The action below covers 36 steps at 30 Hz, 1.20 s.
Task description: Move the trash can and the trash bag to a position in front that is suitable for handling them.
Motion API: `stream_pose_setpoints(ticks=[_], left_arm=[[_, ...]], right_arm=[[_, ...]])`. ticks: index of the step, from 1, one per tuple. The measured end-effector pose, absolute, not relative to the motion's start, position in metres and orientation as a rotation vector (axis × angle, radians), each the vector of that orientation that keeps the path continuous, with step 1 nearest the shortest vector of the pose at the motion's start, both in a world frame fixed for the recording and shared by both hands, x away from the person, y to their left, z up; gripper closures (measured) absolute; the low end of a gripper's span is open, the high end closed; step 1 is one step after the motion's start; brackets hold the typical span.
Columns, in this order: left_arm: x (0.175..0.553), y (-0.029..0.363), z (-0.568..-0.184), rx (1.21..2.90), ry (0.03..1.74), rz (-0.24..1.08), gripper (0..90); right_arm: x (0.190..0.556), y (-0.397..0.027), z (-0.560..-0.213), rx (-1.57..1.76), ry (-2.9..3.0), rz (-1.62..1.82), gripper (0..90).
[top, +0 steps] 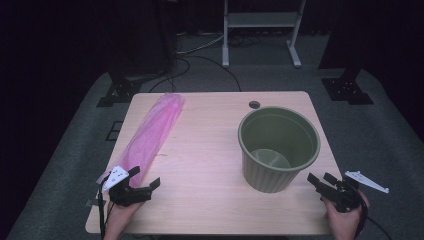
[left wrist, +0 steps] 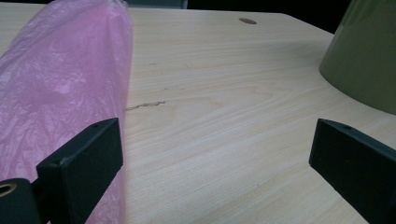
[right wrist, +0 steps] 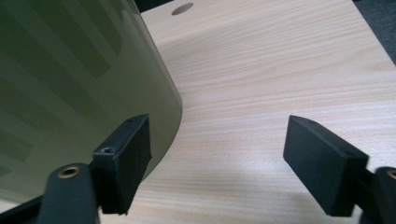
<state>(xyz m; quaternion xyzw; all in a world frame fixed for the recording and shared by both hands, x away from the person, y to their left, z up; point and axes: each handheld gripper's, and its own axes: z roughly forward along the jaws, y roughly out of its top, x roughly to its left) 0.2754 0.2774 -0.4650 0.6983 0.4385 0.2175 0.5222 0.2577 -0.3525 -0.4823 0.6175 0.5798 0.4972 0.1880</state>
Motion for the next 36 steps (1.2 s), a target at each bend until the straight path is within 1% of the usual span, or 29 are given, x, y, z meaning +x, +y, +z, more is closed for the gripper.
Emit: stream_pose_setpoints(ticks=[11, 15, 17, 23, 33, 34, 36], left_arm=[[0.272, 0.281, -0.468, 1.684, 1.082, 0.523, 1.5], [0.275, 0.282, -0.464, 1.676, 1.082, 0.526, 1.5], [0.277, 0.282, -0.463, 1.675, 1.083, 0.517, 1.5], [0.285, 0.286, -0.460, 1.682, 1.077, 0.509, 1.5], [0.299, 0.302, -0.458, 1.717, 1.078, 0.522, 1.5], [0.303, 0.305, -0.459, 1.721, 1.086, 0.524, 1.5], [0.308, 0.309, -0.458, 1.730, 1.088, 0.532, 1.5]], right_arm=[[0.274, -0.342, -0.476, 1.728, 1.649, 1.329, 21.3], [0.281, -0.330, -0.472, 1.714, 1.680, 1.307, 21.3], [0.283, -0.323, -0.470, 1.707, 1.691, 1.276, 23.5], [0.292, -0.311, -0.466, 1.715, 1.715, 1.257, 23.5], [0.316, -0.273, -0.459, 1.654, 1.827, 1.247, 23.5], [0.323, -0.259, -0.456, 1.625, 1.865, 1.242, 23.5], [0.328, -0.250, -0.454, 1.604, 1.891, 1.241, 23.5]])
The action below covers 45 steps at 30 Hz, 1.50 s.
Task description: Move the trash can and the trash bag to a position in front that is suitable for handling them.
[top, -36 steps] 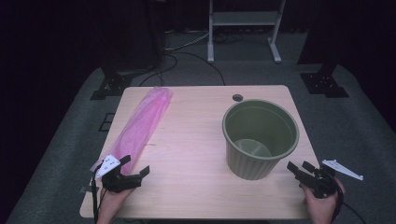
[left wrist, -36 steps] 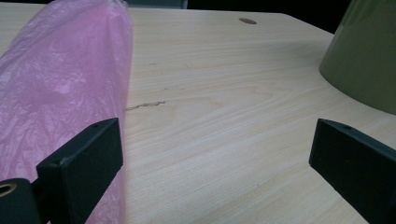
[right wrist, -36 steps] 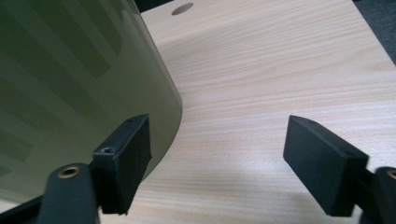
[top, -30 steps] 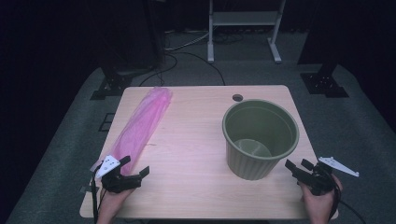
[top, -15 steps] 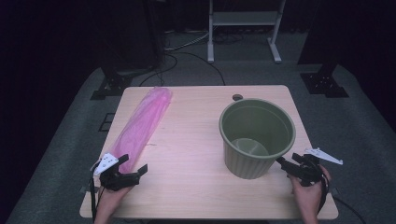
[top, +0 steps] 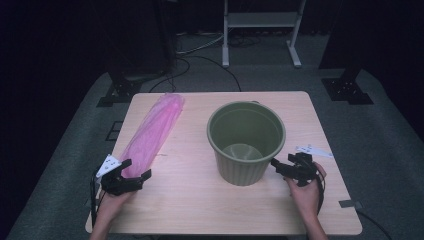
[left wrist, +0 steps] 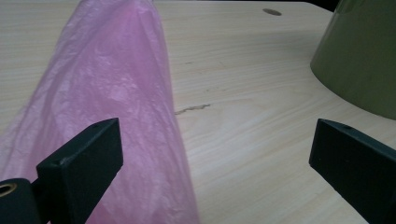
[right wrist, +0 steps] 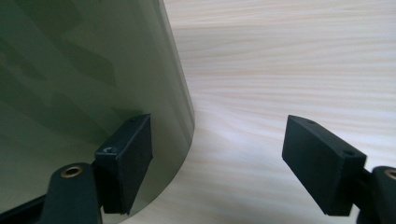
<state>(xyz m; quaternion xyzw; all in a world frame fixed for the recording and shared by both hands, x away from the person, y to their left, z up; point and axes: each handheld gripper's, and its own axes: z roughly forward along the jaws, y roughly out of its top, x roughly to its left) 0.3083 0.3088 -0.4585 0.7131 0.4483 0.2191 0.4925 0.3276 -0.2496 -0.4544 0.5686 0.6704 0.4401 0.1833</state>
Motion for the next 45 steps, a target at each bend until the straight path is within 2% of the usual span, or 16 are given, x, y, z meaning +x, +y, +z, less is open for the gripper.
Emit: stream_pose_setpoints(ticks=[5, 12, 17, 22, 24, 26, 29, 34, 35, 36, 39, 45], left_arm=[[0.320, 0.316, -0.455, 1.736, 1.110, 0.550, 1.5], [0.364, 0.317, -0.444, 1.760, 1.139, 0.576, 1.5], [0.385, 0.310, -0.443, 1.812, 1.144, 0.577, 3.7], [0.414, 0.303, -0.454, 1.955, 1.228, 0.598, 5.5], [0.418, 0.302, -0.458, 2.007, 1.246, 0.593, 12.6], [0.420, 0.300, -0.461, 2.059, 1.257, 0.590, 14.2], [0.420, 0.298, -0.464, 2.111, 1.246, 0.584, 28.4], [0.413, 0.295, -0.463, 2.173, 1.215, 0.540, 61.9], [0.411, 0.295, -0.462, 2.187, 1.206, 0.533, 61.9], [0.406, 0.294, -0.461, 2.213, 1.183, 0.504, 69.4], [0.393, 0.297, -0.460, 2.234, 1.152, 0.454, 76.4], [0.366, 0.307, -0.458, 2.240, 1.131, 0.388, 78.3]], right_arm=[[0.338, -0.225, -0.452, 1.553, 1.960, 1.238, 23.5], [0.348, -0.202, -0.453, 1.500, 2.068, 1.294, 23.5], [0.347, -0.206, -0.457, 1.483, 2.095, 1.311, 23.3], [0.336, -0.228, -0.461, 1.513, 2.070, 1.344, 23.3], [0.332, -0.235, -0.463, 1.523, 2.066, 1.345, 23.3], [0.328, -0.241, -0.466, 1.527, 2.065, 1.349, 23.4], [0.325, -0.249, -0.468, 1.540, 2.063, 1.365, 23.3], [0.319, -0.257, -0.469, 1.552, 2.058, 1.408, 23.4], [0.319, -0.257, -0.469, 1.552, 2.058, 1.408, 23.4], [0.317, -0.259, -0.469, 1.553, 2.057, 1.418, 23.4], [0.313, -0.260, -0.469, 1.553, 2.061, 1.428, 23.4], [0.307, -0.263, -0.468, 1.547, 2.069, 1.447, 23.4]])
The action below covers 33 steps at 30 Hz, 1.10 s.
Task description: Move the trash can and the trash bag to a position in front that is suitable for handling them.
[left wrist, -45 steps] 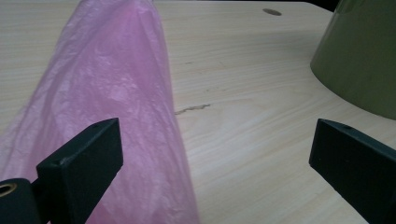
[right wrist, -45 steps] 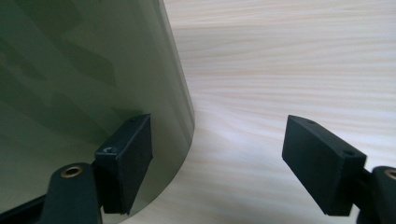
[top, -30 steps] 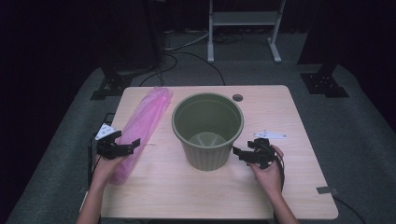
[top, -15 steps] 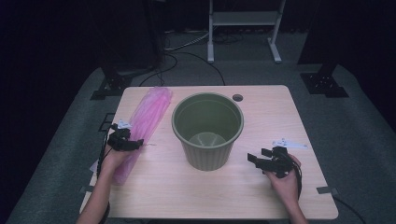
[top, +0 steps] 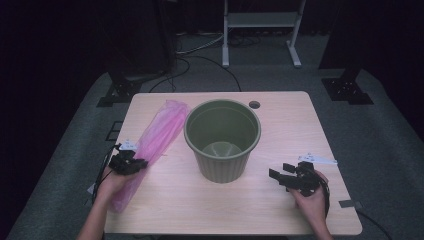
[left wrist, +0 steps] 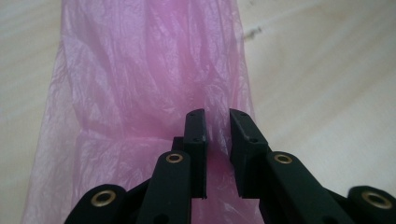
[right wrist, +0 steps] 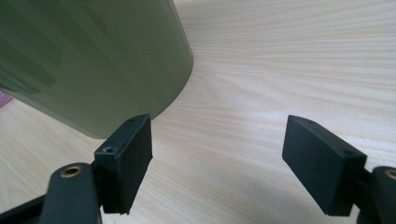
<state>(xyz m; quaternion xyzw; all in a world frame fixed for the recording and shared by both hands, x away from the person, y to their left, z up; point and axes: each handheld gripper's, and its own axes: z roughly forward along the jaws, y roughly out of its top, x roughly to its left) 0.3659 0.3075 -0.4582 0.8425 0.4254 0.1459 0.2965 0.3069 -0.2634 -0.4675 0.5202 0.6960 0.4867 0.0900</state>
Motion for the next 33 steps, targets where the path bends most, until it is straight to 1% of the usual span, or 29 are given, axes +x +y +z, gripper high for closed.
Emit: stream_pose_setpoints(ticks=[2, 3, 4, 5, 8, 9, 10, 11, 13, 14, 16, 17, 18, 20, 21, 25, 30, 33], left_arm=[[0.353, 0.312, -0.458, 2.235, 1.126, 0.369, 78.9], [0.340, 0.316, -0.458, 2.235, 1.109, 0.340, 79.8], [0.340, 0.316, -0.458, 2.235, 1.109, 0.340, 81.1], [0.328, 0.320, -0.459, 2.241, 1.096, 0.308, 81.7], [0.316, 0.325, -0.457, 2.270, 1.080, 0.281, 82.2], [0.316, 0.325, -0.457, 2.270, 1.080, 0.281, 80.1], [0.311, 0.328, -0.454, 2.275, 1.070, 0.255, 71.9], [0.307, 0.329, -0.449, 2.271, 1.047, 0.231, 66.1], [0.304, 0.327, -0.439, 2.240, 0.997, 0.198, 57.7], [0.303, 0.326, -0.433, 2.218, 0.996, 0.184, 50.9], [0.304, 0.325, -0.427, 2.214, 0.980, 0.203, 43.8], [0.308, 0.321, -0.418, 2.203, 0.955, 0.251, 37.7], [0.312, 0.320, -0.414, 2.200, 0.952, 0.260, 34.3], [0.318, 0.319, -0.413, 2.195, 0.933, 0.277, 33.6], [0.326, 0.316, -0.414, 2.202, 0.925, 0.293, 27.5], [0.350, 0.309, -0.424, 2.272, 0.958, 0.323, 19.1], [0.371, 0.299, -0.432, 2.322, 0.964, 0.312, 18.5], [0.383, 0.292, -0.438, 2.393, 0.953, 0.311, 18.5]], right_arm=[[0.304, -0.266, -0.468, 1.544, 2.071, 1.448, 23.4], [0.304, -0.267, -0.468, 1.548, 2.071, 1.447, 23.4], [0.304, -0.267, -0.468, 1.548, 2.071, 1.447, 23.4], [0.303, -0.269, -0.470, 1.551, 2.072, 1.445, 23.4], [0.301, -0.272, -0.471, 1.551, 2.076, 1.442, 23.4], [0.301, -0.272, -0.471, 1.551, 2.076, 1.442, 23.4], [0.300, -0.274, -0.471, 1.550, 2.073, 1.442, 23.4], [0.299, -0.275, -0.471, 1.549, 2.073, 1.441, 23.4], [0.299, -0.276, -0.470, 1.552, 2.064, 1.447, 23.4], [0.299, -0.277, -0.469, 1.553, 2.061, 1.451, 23.4], [0.299, -0.277, -0.469, 1.548, 2.059, 1.454, 23.4], [0.299, -0.277, -0.469, 1.540, 2.056, 1.456, 23.4], [0.300, -0.277, -0.469, 1.542, 2.058, 1.456, 23.4], [0.300, -0.277, -0.469, 1.542, 2.060, 1.458, 23.4], [0.299, -0.276, -0.470, 1.537, 2.066, 1.457, 23.4], [0.300, -0.276, -0.471, 1.528, 2.078, 1.453, 23.4], [0.300, -0.278, -0.472, 1.531, 2.075, 1.457, 23.4], [0.301, -0.279, -0.474, 1.533, 2.080, 1.453, 23.4]])
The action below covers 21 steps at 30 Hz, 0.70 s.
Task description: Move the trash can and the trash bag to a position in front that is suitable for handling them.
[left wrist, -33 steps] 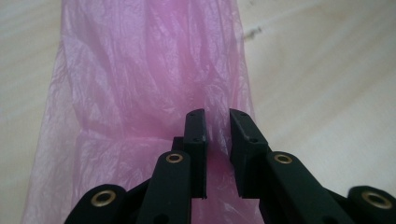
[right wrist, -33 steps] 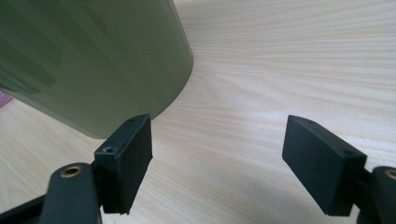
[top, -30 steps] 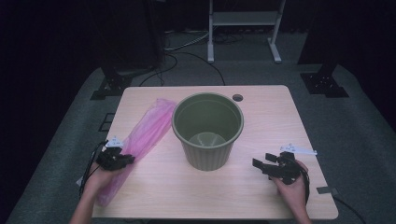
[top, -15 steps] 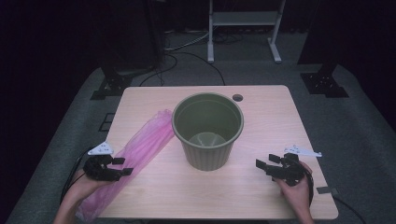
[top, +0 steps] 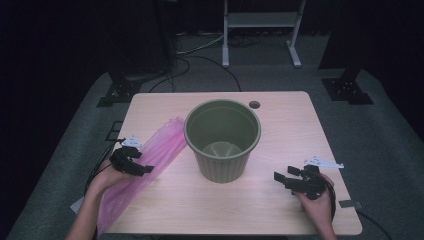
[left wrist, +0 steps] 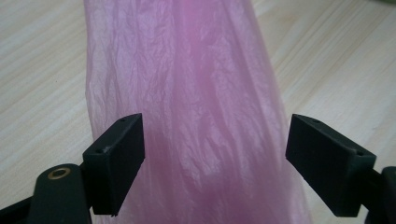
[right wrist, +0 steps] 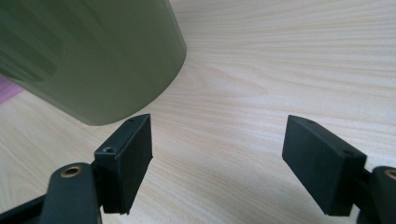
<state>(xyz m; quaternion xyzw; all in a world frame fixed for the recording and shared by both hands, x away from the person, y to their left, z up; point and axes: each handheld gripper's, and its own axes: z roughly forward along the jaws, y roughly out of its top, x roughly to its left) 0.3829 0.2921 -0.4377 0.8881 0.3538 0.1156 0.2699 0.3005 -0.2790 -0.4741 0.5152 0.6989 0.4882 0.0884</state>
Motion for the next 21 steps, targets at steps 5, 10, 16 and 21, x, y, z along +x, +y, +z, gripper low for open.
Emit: stream_pose_setpoints(ticks=[5, 10, 16, 21], left_arm=[[0.387, 0.289, -0.444, 2.465, 0.956, 0.303, 18.6], [0.386, 0.294, -0.454, 2.479, 0.990, 0.269, 21.2], [0.381, 0.298, -0.451, 2.478, 0.989, 0.274, 35.9], [0.378, 0.301, -0.449, 2.472, 0.984, 0.275, 56.1]], right_arm=[[0.301, -0.280, -0.474, 1.530, 2.080, 1.456, 23.4], [0.300, -0.280, -0.474, 1.529, 2.076, 1.457, 23.4], [0.300, -0.280, -0.475, 1.533, 2.082, 1.452, 23.4], [0.300, -0.276, -0.476, 1.522, 2.095, 1.450, 23.4]])
